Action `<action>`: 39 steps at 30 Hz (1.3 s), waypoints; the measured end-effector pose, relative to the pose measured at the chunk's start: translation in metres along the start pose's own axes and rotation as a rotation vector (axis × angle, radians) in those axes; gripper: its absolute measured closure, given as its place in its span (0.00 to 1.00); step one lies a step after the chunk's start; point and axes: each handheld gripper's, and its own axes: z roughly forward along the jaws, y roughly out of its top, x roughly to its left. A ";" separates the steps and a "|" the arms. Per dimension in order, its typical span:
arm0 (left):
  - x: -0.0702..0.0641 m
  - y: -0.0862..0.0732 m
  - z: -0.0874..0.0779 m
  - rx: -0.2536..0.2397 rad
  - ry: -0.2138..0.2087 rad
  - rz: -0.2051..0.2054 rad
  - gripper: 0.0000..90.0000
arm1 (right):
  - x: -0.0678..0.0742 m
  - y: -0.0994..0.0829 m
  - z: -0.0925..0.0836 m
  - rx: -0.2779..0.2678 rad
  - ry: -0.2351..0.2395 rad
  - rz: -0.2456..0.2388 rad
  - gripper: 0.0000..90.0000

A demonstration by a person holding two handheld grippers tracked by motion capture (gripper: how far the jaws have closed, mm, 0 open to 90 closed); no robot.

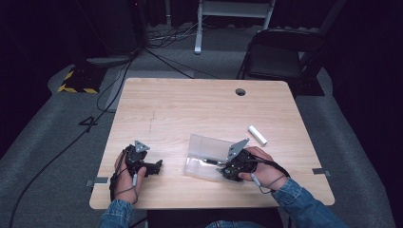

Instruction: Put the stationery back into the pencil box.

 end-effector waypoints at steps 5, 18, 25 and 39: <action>0.000 0.000 0.000 0.000 0.000 0.000 0.00 | 0.000 0.000 0.002 0.009 0.003 0.001 0.58; 0.000 0.000 0.000 -0.001 0.000 -0.001 0.00 | -0.001 -0.002 0.004 0.024 0.032 0.024 0.58; 0.000 0.000 0.000 0.000 0.000 0.000 0.00 | -0.002 -0.003 0.004 0.032 0.045 0.032 0.55; 0.000 0.000 0.000 0.000 0.000 -0.001 0.00 | -0.003 -0.004 0.003 0.015 0.093 0.057 0.55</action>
